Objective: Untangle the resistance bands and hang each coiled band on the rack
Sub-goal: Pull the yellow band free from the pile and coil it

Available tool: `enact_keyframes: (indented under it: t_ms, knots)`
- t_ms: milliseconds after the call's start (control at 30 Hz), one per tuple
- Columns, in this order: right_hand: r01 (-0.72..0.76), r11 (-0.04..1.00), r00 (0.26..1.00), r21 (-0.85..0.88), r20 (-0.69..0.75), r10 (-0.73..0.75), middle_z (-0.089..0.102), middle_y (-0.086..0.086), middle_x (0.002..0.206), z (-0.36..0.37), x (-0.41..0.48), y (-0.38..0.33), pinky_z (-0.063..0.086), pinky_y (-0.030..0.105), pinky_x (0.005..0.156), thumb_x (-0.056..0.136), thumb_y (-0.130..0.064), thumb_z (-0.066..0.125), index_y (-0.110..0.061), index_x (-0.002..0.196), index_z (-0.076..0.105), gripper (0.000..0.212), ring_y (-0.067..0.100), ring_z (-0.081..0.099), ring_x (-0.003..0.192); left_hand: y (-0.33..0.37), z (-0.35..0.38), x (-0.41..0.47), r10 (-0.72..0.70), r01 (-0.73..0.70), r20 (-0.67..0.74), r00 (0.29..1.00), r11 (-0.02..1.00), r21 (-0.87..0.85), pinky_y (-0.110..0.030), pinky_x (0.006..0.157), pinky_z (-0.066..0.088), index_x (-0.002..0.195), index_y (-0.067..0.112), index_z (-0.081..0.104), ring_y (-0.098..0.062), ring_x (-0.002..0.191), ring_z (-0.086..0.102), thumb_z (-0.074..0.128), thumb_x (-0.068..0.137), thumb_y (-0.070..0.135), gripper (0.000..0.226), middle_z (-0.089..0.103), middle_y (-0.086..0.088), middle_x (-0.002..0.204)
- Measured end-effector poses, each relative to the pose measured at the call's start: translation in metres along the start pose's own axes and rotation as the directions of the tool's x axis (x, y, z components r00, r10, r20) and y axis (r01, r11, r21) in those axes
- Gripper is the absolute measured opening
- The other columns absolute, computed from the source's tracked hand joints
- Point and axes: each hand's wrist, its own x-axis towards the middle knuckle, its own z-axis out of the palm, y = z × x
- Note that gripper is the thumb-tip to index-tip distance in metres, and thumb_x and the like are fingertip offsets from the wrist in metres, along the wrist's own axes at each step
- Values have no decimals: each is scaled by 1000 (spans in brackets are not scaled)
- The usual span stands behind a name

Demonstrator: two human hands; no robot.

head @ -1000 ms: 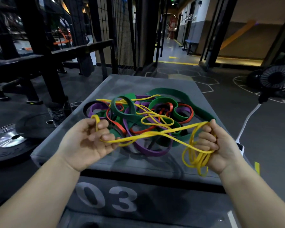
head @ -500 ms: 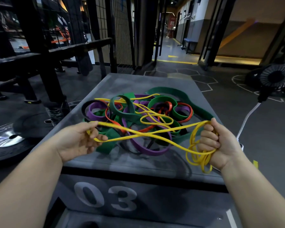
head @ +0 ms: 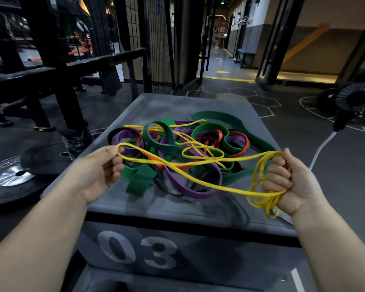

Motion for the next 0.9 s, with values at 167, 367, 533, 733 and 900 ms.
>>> enact_keyframes:
  t_ms: [167, 367, 533, 733, 900]
  knots:
    - [1, 1000, 1000, -22, 25, 0, 25, -11, 42, 0, -1, 0, 15, 14, 32, 81, -43, 61, -22, 57, 48, 35, 4, 4, 41, 4, 2, -3, 0, 0, 7, 1000, 991, -131, -19, 54, 57, 82, 17, 56, -13, 69, 73, 44, 100, 31, 26, 75, -4, 74]
    - [-3, 1000, 1000, -19, -7, 3, 24, -9, 43, -2, -2, 0, 12, 14, 34, 96, -47, 46, -21, 60, 46, 44, 4, 7, 36, -3, -1, 2, 77, -77, 1, 997, 996, -51, -17, 50, 53, 90, 18, 53, -8, 57, 67, 42, 101, 11, 17, 73, 2, 68]
    - [3, 1000, 1000, 6, 10, -3, 25, -11, 43, -9, -1, -4, 16, 13, 31, 97, -47, 46, -21, 61, 46, 44, 4, 6, 40, 3, -15, 2, -55, 43, 203, 978, 997, 65, -22, 59, 56, 114, 13, 54, -9, 65, 69, 49, 95, 3, 21, 74, -1, 82]
    - [14, 1000, 1000, 9, 24, -14, 15, -12, 50, -9, -2, -7, 19, 13, 31, 92, -46, 50, -22, 60, 46, 41, 4, 6, 40, 1, -23, 4, -57, -32, 183, 981, 894, 446, -15, 62, 51, 112, 12, 60, -8, 77, 70, 68, 84, -1, 32, 76, -5, 91]
    - [11, 1000, 1000, 0, 16, -11, 21, -11, 44, -7, -2, -7, 17, 14, 31, 92, -46, 50, -21, 59, 46, 42, 5, 5, 40, -8, -21, 10, 92, -104, 51, 994, 799, 592, -15, 64, 47, 93, 9, 68, -11, 72, 68, 72, 81, -4, 18, 75, -11, 84]
